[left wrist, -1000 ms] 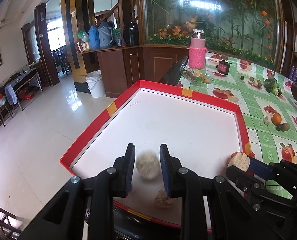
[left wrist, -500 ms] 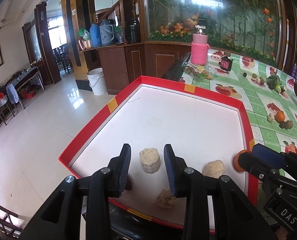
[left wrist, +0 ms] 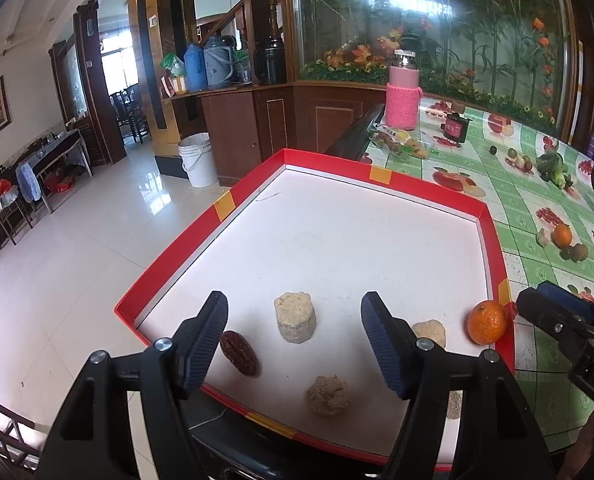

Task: Organize fruits
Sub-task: 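Move both grippers out of the tray back over the foods on the tablecloth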

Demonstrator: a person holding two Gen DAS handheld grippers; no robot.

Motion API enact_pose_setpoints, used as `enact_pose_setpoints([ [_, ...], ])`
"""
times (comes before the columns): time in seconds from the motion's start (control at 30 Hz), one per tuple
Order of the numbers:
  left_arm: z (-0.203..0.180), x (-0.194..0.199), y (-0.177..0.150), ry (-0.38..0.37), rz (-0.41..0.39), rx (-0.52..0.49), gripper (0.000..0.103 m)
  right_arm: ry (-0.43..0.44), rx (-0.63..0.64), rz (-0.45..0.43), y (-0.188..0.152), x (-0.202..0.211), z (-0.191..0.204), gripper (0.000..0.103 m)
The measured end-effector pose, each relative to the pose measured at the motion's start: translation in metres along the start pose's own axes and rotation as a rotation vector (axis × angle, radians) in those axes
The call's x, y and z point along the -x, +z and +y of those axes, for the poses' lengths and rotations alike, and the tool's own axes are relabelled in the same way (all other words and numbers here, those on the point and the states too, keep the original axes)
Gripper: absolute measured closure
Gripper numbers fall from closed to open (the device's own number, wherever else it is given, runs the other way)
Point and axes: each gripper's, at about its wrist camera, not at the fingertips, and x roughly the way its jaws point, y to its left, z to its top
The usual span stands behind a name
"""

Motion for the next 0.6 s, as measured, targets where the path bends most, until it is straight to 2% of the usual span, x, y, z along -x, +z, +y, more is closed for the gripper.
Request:
enact_pose_setpoints([
  [0.4, -0.026, 0.009, -0.001, -0.009, 0.003, -0.062, 0.03, -0.014, -0.088, -0.024, -0.003, 0.018, -0.041, 0.058],
  [0.6, -0.044, 0.014, -0.003, -0.027, 0.005, -0.101, 0.027, -0.039, -0.159, -0.054, -0.008, 0.041, -0.08, 0.056],
])
